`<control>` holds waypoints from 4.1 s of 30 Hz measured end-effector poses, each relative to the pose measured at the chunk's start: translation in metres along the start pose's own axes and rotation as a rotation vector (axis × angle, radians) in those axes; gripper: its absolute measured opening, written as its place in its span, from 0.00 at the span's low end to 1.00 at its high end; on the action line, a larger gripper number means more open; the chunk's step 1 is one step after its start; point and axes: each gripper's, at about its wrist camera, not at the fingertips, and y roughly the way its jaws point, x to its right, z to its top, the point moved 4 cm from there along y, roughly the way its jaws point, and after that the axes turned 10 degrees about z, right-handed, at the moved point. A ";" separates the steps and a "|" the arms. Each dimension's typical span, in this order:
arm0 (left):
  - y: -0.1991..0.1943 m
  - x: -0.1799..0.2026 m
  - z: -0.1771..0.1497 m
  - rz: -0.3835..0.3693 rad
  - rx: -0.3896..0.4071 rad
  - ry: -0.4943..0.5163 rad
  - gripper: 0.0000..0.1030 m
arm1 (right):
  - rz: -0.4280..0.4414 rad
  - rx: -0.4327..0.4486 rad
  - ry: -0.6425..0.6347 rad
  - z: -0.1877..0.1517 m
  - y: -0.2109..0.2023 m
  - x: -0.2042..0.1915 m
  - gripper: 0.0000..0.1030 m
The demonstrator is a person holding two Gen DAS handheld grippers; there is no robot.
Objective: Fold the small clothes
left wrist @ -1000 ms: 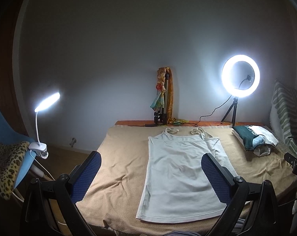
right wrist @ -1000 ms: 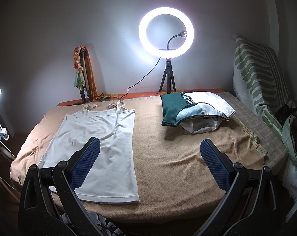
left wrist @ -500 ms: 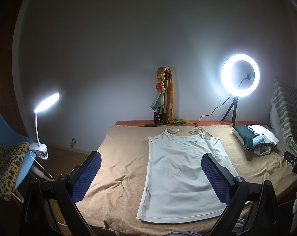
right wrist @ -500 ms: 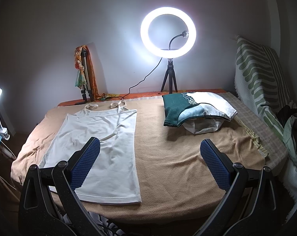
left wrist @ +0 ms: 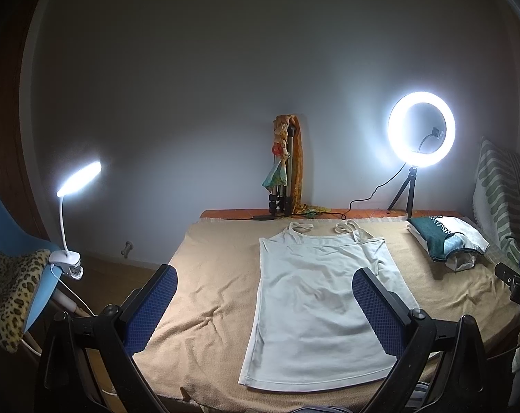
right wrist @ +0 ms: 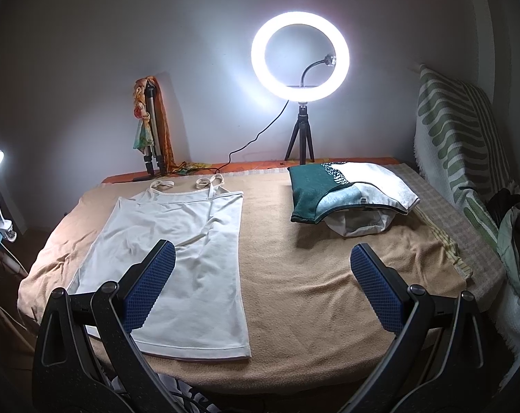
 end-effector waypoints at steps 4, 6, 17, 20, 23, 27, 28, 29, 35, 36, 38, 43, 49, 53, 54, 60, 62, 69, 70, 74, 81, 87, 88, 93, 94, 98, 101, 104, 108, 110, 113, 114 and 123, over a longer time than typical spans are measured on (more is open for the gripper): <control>0.001 0.000 -0.001 0.002 -0.002 0.001 1.00 | 0.008 0.002 -0.010 -0.001 0.001 -0.001 1.00; 0.003 0.000 -0.003 0.002 -0.005 0.001 1.00 | 0.012 0.002 -0.017 0.000 0.002 -0.003 1.00; 0.017 -0.004 -0.013 0.024 -0.033 0.000 0.99 | 0.078 -0.005 -0.056 0.011 0.022 -0.025 1.00; 0.023 -0.006 -0.019 0.033 -0.034 0.010 0.98 | 0.110 -0.007 -0.071 0.018 0.032 -0.035 1.00; 0.032 -0.011 -0.028 0.019 -0.056 0.008 0.91 | 0.148 -0.018 -0.081 0.027 0.044 -0.044 0.97; 0.048 -0.021 -0.042 -0.023 -0.110 -0.020 0.83 | 0.197 -0.035 -0.105 0.041 0.063 -0.062 0.90; 0.053 -0.025 -0.047 -0.039 -0.131 -0.035 0.79 | 0.209 -0.042 -0.115 0.045 0.069 -0.068 0.89; 0.058 -0.027 -0.052 -0.056 -0.153 -0.051 0.75 | 0.222 -0.048 -0.122 0.049 0.076 -0.073 0.88; 0.091 -0.036 -0.090 -0.188 -0.311 -0.143 0.56 | 0.318 -0.113 -0.118 0.072 0.127 -0.106 0.77; 0.097 -0.035 -0.098 -0.197 -0.331 -0.146 0.53 | 0.336 -0.125 -0.115 0.075 0.136 -0.111 0.76; 0.107 -0.034 -0.111 -0.208 -0.366 -0.150 0.47 | 0.365 -0.151 -0.119 0.079 0.154 -0.122 0.75; 0.132 -0.033 -0.143 -0.268 -0.453 -0.185 0.40 | 0.423 -0.231 -0.158 0.078 0.199 -0.160 0.75; 0.156 -0.031 -0.164 -0.287 -0.501 -0.201 0.36 | 0.467 -0.352 -0.174 0.070 0.261 -0.208 0.68; 0.164 -0.029 -0.170 -0.289 -0.509 -0.185 0.33 | 0.504 -0.437 -0.155 0.058 0.301 -0.235 0.60; 0.166 -0.030 -0.172 -0.288 -0.510 -0.181 0.33 | 0.510 -0.458 -0.151 0.054 0.311 -0.242 0.58; 0.175 -0.033 -0.179 -0.302 -0.519 -0.190 0.28 | 0.530 -0.550 -0.112 0.034 0.363 -0.270 0.54; 0.176 -0.033 -0.182 -0.310 -0.525 -0.194 0.24 | 0.531 -0.569 -0.107 0.029 0.379 -0.280 0.54; 0.181 -0.032 -0.186 -0.338 -0.527 -0.197 0.14 | 0.477 -0.625 -0.103 0.013 0.428 -0.303 0.54; 0.182 -0.032 -0.186 -0.341 -0.525 -0.195 0.10 | 0.465 -0.630 -0.112 0.011 0.433 -0.306 0.54; 0.184 -0.033 -0.186 -0.367 -0.525 -0.210 0.04 | 0.416 -0.648 -0.154 0.003 0.456 -0.317 0.54; 0.180 -0.029 -0.179 -0.401 -0.499 -0.200 0.02 | 0.338 -0.688 -0.209 -0.009 0.479 -0.324 0.27; 0.172 -0.024 -0.166 -0.435 -0.466 -0.178 0.01 | 0.360 -0.680 -0.198 -0.003 0.481 -0.320 0.04; 0.170 -0.023 -0.164 -0.439 -0.460 -0.170 0.01 | 0.368 -0.673 -0.194 0.000 0.479 -0.317 0.04; 0.160 -0.009 -0.152 -0.477 -0.438 -0.121 0.01 | 0.407 -0.626 -0.176 0.016 0.462 -0.296 0.04; 0.158 -0.005 -0.149 -0.492 -0.437 -0.113 0.01 | 0.411 -0.617 -0.173 0.019 0.459 -0.291 0.04; 0.153 0.015 -0.141 -0.549 -0.444 -0.074 0.01 | 0.416 -0.582 -0.166 0.030 0.443 -0.264 0.04; 0.151 0.033 -0.136 -0.601 -0.456 -0.035 0.01 | 0.405 -0.567 -0.158 0.038 0.438 -0.244 0.04; 0.152 0.055 -0.133 -0.659 -0.483 0.012 0.01 | 0.386 -0.562 -0.145 0.041 0.435 -0.221 0.04; 0.152 0.080 -0.128 -0.719 -0.521 0.072 0.01 | 0.363 -0.568 -0.118 0.035 0.439 -0.193 0.04; 0.156 0.091 -0.131 -0.733 -0.547 0.106 0.01 | 0.347 -0.582 -0.114 0.026 0.443 -0.183 0.04; 0.163 0.107 -0.138 -0.748 -0.584 0.138 0.01 | 0.348 -0.593 -0.102 0.016 0.451 -0.175 0.04; 0.164 0.111 -0.140 -0.751 -0.592 0.147 0.01 | 0.351 -0.594 -0.099 0.014 0.454 -0.174 0.04; 0.171 0.137 -0.156 -0.818 -0.671 0.217 0.25 | 0.333 -0.614 -0.106 0.001 0.468 -0.172 0.04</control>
